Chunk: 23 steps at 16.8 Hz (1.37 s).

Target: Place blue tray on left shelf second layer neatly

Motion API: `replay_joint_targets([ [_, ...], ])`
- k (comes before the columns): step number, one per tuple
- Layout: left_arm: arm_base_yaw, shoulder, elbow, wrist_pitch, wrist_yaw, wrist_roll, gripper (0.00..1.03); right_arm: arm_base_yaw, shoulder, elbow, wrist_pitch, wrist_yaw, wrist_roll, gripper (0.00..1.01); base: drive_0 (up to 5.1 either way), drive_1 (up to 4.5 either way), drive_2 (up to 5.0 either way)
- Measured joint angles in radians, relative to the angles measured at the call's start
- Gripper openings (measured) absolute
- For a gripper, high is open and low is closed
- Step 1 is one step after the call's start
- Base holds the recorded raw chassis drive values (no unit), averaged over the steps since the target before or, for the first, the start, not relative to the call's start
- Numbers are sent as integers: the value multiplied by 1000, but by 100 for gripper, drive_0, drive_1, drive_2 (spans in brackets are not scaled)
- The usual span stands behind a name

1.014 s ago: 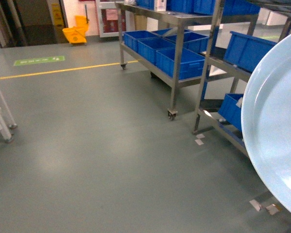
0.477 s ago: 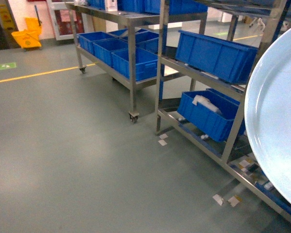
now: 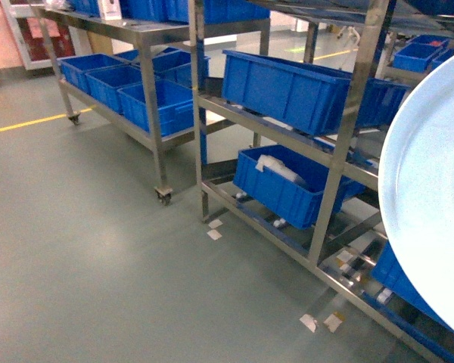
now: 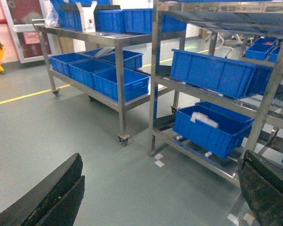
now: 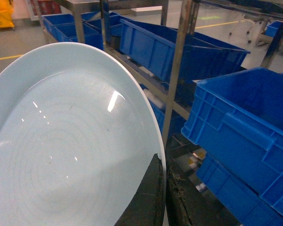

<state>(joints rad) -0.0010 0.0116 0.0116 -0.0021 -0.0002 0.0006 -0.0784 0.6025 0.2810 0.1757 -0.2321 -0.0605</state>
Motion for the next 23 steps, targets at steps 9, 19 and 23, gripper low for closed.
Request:
replay_joint_targets([
  [9,0,0,0,-4,0,0,98,0,4,0,0,0,0,2,-170,257,-597],
  [19,0,0,0,-2,0,0,98,0,2,0,2,0,0,2,-158,-73,-244],
  [23,0,0,0,-3,0,0,98,0,2,0,2,0,0,2,-155,-155,-155],
])
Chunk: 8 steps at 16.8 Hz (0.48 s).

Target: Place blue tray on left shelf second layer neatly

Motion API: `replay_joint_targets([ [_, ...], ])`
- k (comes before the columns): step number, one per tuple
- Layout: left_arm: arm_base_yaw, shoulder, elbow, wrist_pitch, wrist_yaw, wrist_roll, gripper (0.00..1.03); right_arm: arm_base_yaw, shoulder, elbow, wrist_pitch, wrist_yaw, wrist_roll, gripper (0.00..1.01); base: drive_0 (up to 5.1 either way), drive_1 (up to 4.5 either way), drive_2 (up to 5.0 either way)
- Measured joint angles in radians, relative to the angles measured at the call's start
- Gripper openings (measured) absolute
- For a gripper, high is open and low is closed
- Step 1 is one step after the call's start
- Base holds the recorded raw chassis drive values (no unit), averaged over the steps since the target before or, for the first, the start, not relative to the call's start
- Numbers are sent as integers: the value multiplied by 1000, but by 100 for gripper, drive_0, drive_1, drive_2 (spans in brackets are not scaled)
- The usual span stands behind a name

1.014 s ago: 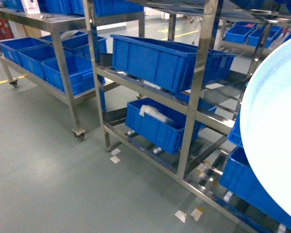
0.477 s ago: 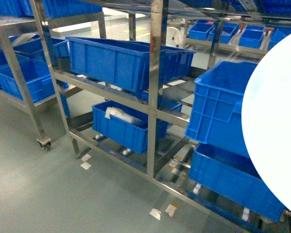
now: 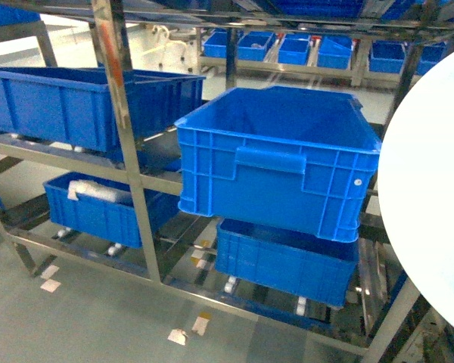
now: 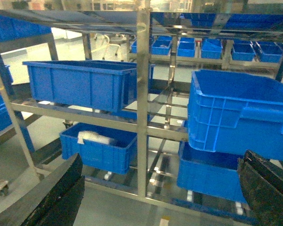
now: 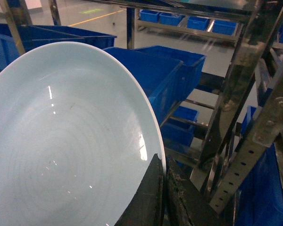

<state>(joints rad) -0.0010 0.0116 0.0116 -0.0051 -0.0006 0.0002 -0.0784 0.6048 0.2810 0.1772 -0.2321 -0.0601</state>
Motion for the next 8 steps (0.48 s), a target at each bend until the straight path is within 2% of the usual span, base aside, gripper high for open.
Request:
replay_joint_targets([
  [8,0,0,0,1,0,0,98,0,0,0,1,0,0,2,-155,-155,-155],
])
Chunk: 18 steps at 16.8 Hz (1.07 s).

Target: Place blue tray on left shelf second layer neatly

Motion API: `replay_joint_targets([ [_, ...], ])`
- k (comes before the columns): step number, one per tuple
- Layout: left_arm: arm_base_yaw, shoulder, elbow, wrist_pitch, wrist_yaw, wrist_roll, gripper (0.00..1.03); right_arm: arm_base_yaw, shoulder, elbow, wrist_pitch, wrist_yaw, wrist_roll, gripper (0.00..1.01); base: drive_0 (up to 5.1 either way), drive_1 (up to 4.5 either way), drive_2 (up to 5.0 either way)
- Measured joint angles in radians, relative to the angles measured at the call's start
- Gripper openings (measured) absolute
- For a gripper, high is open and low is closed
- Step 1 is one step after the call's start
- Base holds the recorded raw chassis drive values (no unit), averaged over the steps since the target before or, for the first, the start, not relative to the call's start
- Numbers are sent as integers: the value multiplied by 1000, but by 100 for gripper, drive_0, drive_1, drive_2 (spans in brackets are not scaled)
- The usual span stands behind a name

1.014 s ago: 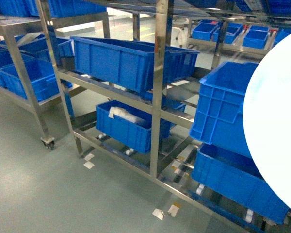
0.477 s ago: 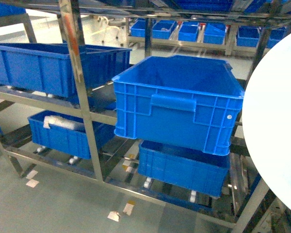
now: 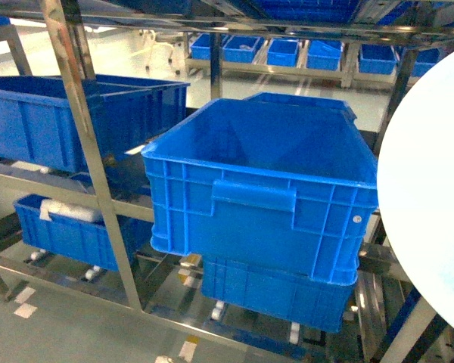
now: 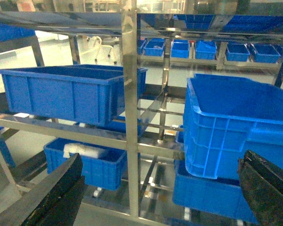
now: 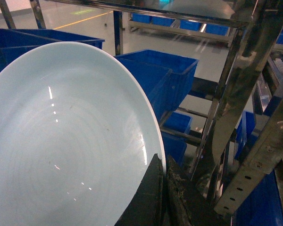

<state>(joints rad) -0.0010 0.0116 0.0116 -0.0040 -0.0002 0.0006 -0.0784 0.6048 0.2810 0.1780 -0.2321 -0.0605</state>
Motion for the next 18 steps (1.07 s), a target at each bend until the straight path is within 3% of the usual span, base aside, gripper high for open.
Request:
replay_joint_targets([
  [18,1,0,0,0,0,0,98,0,0,0,0,3,0,2,-155,-155,-155],
])
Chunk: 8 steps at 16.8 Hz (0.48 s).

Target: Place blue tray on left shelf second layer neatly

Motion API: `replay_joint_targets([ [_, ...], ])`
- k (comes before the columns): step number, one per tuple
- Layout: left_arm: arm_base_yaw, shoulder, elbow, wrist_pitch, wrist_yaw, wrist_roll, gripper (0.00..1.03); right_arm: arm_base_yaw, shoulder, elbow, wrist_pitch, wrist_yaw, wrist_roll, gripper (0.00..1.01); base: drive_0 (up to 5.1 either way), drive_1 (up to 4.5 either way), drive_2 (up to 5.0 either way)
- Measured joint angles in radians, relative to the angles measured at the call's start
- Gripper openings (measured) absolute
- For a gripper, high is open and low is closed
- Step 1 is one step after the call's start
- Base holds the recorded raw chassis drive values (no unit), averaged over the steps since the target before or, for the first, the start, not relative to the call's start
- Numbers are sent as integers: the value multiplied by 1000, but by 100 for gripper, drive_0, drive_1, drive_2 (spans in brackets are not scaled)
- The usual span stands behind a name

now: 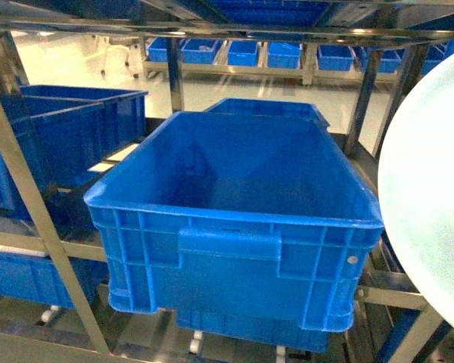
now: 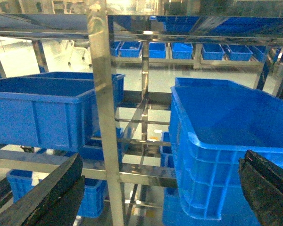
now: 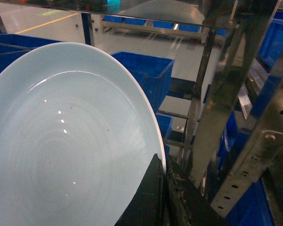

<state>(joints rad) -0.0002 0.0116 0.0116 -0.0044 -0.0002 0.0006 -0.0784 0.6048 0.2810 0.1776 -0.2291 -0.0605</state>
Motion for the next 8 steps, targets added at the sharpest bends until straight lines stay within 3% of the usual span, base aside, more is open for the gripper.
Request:
replay_joint_targets([
  [8,1,0,0,0,-2,0,98,0,1,0,-1,-6,0,2,-161,-161,-161],
])
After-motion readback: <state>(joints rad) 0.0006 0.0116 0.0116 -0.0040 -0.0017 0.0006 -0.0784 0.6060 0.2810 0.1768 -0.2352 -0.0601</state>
